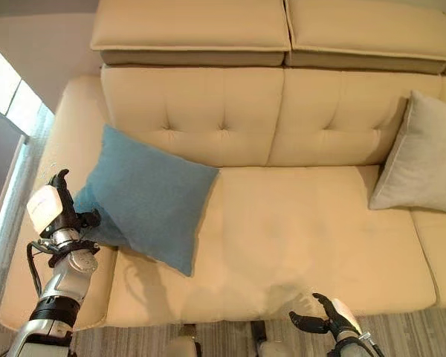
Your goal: Pick up all the scattered cushions and arrange them neatly on the sofa.
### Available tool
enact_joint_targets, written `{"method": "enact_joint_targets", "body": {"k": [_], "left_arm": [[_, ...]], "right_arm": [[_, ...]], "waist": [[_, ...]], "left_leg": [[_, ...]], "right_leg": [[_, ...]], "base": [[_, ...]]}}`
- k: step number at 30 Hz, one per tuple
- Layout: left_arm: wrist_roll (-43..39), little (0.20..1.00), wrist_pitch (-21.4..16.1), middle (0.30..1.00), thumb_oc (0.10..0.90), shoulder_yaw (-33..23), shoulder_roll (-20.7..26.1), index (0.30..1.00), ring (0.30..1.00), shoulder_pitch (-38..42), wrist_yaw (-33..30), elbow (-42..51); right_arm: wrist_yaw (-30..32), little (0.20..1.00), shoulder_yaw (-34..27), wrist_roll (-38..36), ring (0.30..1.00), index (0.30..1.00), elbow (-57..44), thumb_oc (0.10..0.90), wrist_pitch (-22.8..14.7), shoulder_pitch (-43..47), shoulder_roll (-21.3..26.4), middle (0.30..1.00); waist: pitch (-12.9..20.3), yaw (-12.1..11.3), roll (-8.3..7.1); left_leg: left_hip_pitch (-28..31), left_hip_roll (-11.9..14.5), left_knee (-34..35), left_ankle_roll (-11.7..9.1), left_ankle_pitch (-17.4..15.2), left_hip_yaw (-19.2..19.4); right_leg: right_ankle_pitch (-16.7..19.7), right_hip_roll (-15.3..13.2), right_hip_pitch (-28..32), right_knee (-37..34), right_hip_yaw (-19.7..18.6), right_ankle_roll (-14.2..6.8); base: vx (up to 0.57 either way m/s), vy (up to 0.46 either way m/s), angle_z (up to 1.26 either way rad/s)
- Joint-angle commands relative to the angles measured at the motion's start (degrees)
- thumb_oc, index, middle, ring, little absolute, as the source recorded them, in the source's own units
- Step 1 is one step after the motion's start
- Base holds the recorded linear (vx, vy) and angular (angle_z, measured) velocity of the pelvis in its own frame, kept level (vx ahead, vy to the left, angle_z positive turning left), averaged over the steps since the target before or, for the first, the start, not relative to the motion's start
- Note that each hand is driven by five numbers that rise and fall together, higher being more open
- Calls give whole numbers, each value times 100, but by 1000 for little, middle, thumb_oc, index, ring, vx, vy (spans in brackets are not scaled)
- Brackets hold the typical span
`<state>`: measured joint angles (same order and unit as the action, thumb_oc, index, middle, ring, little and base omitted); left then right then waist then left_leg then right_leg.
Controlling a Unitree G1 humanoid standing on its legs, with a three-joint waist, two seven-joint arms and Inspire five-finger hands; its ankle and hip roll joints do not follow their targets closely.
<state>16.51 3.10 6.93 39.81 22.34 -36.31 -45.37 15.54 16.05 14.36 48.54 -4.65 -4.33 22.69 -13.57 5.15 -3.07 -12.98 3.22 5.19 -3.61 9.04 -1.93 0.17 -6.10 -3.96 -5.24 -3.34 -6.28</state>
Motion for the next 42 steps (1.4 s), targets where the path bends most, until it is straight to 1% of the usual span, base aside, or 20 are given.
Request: {"method": "enact_joint_targets", "body": {"k": [1, 4, 6, 8, 11, 12, 13, 15, 16, 18, 20, 22, 24, 27, 30, 31, 36, 39, 40, 42], "left_arm": [[119, 900, 141, 900, 800, -160, 608, 900, 900, 835, -619, -294], [-54, 900, 178, 900, 800, 45, 654, 900, 900, 1179, -528, -832], [-466, 900, 103, 900, 800, -15, 519, 900, 900, 1300, -395, -1158], [-1212, 900, -24, 900, 800, -48, 201, 900, 900, 1461, 123, -1929], [-2005, 900, -142, 900, 800, -196, -57, 900, 900, 1421, 707, -2373], [-2256, 813, -153, 813, 742, -233, -131, 813, 813, 1403, 879, -2495], [-2885, 300, -206, 300, 400, -401, -321, 300, 300, 1352, 1127, -2591], [-4044, 300, -363, 300, 400, -651, -600, 300, 300, 1340, 1614, -2546], [-4249, 300, -353, 300, 400, -625, -681, 300, 300, 1373, 1835, -2558], [-4229, 300, -354, 300, 400, -375, -953, 300, 300, 1324, 2255, -2405], [-4276, 300, -372, 300, 400, -335, -1033, 300, 300, 1283, 2268, -2290], [-4340, 300, -438, 300, 400, -144, -1479, 300, 300, 946, 2436, -1963], [-4353, 300, -474, 300, 400, -65, -1602, 300, 300, 755, 2477, -1755], [-4340, 300, -562, 300, 400, 322, -1998, 300, 300, 89, 2767, -1111], [-4294, 300, -552, 300, 400, 397, -2068, 300, 300, -78, 2845, -999], [-4207, 300, -546, 300, 400, 562, -2227, 300, 300, -419, 2908, -732], [-4283, 300, -647, 300, 400, 936, -2076, 300, 300, -1477, 3167, 646], [-3909, 300, -603, 300, 400, 930, -1976, 300, 300, -1720, 3075, 817], [-3909, 300, -603, 300, 400, 930, -1976, 300, 300, -1720, 3075, 817], [-3815, 300, -616, 300, 400, 907, -1932, 300, 300, -1885, 3104, 889]], "right_arm": [[376, 900, -73, -229, 900, 900, -171, 800, -122, -204, 296, 900], [435, 900, -2, -299, 900, 900, -133, 800, -124, -130, 283, 900], [450, 900, 83, -303, 900, 900, -163, 800, -103, -74, 272, 900], [431, 900, 179, -344, 900, 900, -6, 800, -40, 87, 276, 900], [311, 900, 277, -418, 900, 900, 50, 800, 22, 204, 306, 900], [283, 900, 286, -425, 900, 900, 43, 800, 45, 217, 315, 900], [244, 900, 307, -426, 900, 900, 23, 800, 75, 222, 331, 900], [155, 900, 337, -420, 900, 900, -78, 800, 145, 266, 373, 900], [92, 900, 338, -417, 900, 900, -200, 800, 163, 302, 421, 900], [6, 900, 312, -494, 900, 900, -422, 800, 177, 430, 531, 900], [-12, 900, 283, -531, 900, 900, -535, 800, 179, 496, 558, 900], [-10, 900, 195, -715, 900, 900, -1106, 800, 215, 899, 627, 900], [-9, 900, 152, -735, 900, 900, -1289, 800, 230, 947, 652, 900], [-52, 900, 52, -851, 900, 900, -1584, 800, 232, 1244, 558, 900], [-68, 900, 40, -869, 900, 900, -1564, 800, 238, 1315, 494, 900], [-87, 900, 25, -927, 900, 900, -1550, 800, 254, 1455, 360, 900], [71, 900, 56, -892, 900, 900, -1073, 800, 315, 1924, 17, 900], [150, 900, 40, -1269, 900, 900, -614, 800, 275, 2202, -319, 900], [150, 900, 40, -1269, 900, 900, -613, 800, 275, 2202, -319, 900], [186, 900, 153, -1337, 900, 900, -520, 800, 236, 2466, -425, 900]], "waist": [[26, -104, -102], [-24, -67, -148], [-72, -62, -164], [-148, -42, -172], [-180, -40, -156], [-181, -34, -146], [-197, -32, -132], [-205, -23, -102], [-221, -8, -81], [-255, -7, -29], [-271, -16, -16], [-304, -86, 10], [-309, -108, 21], [-231, -184, 53], [-204, -205, 63], [-140, -258, 78], [-39, -474, 160], [-14, -616, 178], [-14, -615, 178], [-19, -770, 188]], "left_leg": [[172, 191, -19, -36, -600, 35], [24, 216, -19, -47, -560, 27], [-64, 215, -19, -50, -535, 11], [-129, 194, -19, -51, -502, -2], [-160, 181, -19, -52, -486, 12], [-157, 179, -19, -51, -486, 19], [-128, 167, -19, -50, -511, 30], [-145, 153, -19, -47, -506, 53], [-144, 150, -19, -51, -509, 74], [-125, 140, -19, -50, -502, 95], [-104, 138, -19, -46, -506, 92], [-22, 134, -19, -31, -523, 47], [16, 132, -19, -30, -530, 47], [150, 134, -19, -19, -584, 23], [188, 135, -19, -14, -597, 11], [266, 134, -19, -7, -621, -4], [368, 119, -19, -8, -656, -120], [374, 103, -19, -17, -658, -188], [374, 103, -19, -17, -658, -188], [335, 99, -19, -33, -635, -266]], "right_leg": [[106, -375, -101, 213, 147, -405], [174, -348, -245, 172, 161, -401], [177, -343, -324, 174, 176, -390], [182, -340, -410, 195, 195, -371], [186, -344, -467, 208, 196, -358], [186, -345, -478, 210, 189, -353], [167, -349, -460, 216, 191, -350], [183, -352, -509, 225, 196, -355], [199, -363, -528, 226, 202, -370], [224, -373, -558, 248, 217, -382], [217, -373, -545, 259, 225, -380], [165, -368, -479, 282, 249, -348], [143, -365, -437, 278, 265, -342], [97, -366, -285, 223, 312, -308], [74, -362, -228, 208, 321, -296], [30, -346, -152, 203, 338, -273], [-48, -323, 85, 154, 474, -236], [-74, -314, 171, 122, 542, -215], [-74, -314, 171, 121, 543, -215], [-93, -299, 222, 93, 636, -197]], "base": [[-7, -10, -6], [0, 0, 0], [0, 0, 0], [0, 0, 0], [0, 0, 0], [37, 33, -2], [34, 35, -1], [13, 37, 0], [-2, 38, 0], [-2, 49, -2], [0, 30, -4], [14, 34, -1], [0, 0, 0], [26, 10, 8], [29, 5, 13], [31, 5, 4], [14, 0, 7], [-3, -3, 21], [-20, -4, 13], [-25, -12, 16]]}}
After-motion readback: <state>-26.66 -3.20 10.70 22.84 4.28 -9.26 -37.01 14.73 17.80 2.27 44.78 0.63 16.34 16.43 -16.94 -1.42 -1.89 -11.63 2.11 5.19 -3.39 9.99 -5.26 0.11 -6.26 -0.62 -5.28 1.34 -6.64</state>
